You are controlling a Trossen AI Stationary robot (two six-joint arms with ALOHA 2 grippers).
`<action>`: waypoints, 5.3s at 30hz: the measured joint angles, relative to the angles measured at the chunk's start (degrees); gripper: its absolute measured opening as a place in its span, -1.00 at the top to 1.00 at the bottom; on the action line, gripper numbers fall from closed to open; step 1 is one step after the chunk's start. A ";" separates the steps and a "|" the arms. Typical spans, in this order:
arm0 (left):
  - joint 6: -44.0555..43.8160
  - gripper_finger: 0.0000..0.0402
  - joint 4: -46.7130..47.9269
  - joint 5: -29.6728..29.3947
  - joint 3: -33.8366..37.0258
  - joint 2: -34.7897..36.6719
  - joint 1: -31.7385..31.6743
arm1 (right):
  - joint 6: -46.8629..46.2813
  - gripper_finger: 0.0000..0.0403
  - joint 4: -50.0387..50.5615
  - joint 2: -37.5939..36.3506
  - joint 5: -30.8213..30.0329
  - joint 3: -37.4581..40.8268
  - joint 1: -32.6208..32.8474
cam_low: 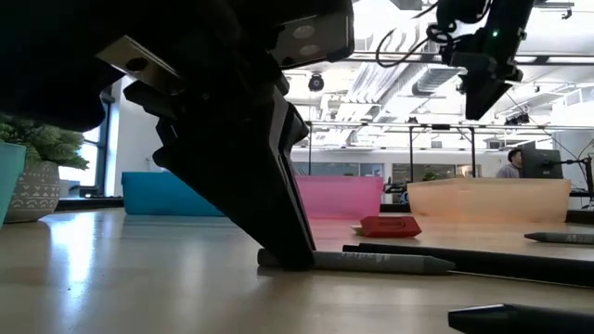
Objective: Sort crayons/erasers/pens/pencils in bins
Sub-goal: Put the gray crayon into the pink bin, then put the red eraser into the green bin
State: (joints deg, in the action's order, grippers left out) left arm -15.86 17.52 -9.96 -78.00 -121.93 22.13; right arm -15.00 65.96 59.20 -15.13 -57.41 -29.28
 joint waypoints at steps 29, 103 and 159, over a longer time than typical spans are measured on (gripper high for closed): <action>-1.78 0.98 10.64 -0.35 0.45 5.93 1.18 | -0.18 0.36 0.92 0.11 -1.43 0.04 3.88; 10.03 0.97 5.92 11.20 0.35 12.31 -51.78 | 5.63 0.36 -28.00 12.90 12.22 0.15 31.66; -11.48 0.35 45.76 -3.93 4.85 40.04 -32.43 | 9.52 0.36 -44.25 43.48 10.79 0.15 45.55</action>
State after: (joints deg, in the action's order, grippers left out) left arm -27.34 63.27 -13.89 -73.14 -81.89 -10.30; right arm -5.48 21.71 102.67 -4.34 -57.25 16.27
